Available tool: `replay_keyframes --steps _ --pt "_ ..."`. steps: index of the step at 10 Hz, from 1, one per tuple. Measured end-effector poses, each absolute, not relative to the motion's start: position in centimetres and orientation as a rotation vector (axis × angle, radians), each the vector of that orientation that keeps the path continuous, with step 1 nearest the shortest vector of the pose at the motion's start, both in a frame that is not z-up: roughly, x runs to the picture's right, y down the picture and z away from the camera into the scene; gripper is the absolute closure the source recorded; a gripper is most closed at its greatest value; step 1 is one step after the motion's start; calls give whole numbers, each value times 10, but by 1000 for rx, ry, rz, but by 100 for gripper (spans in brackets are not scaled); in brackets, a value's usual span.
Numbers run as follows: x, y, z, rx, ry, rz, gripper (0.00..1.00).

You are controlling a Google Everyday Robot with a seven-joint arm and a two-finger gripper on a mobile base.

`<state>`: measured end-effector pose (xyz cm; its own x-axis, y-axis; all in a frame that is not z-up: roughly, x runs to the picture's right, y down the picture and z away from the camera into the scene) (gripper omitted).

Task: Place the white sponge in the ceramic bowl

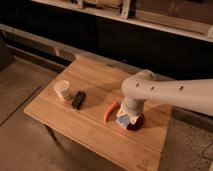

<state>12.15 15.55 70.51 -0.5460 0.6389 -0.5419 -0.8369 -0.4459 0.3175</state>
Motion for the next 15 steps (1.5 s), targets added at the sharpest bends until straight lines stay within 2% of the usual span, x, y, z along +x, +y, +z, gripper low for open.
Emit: replay_keyframes --steps 5,11,15 --pt "138 171 699 -441 714 2096 100" --pt "146 131 697 -403 723 2036 100" --pt "131 138 716 -454 713 2033 100"
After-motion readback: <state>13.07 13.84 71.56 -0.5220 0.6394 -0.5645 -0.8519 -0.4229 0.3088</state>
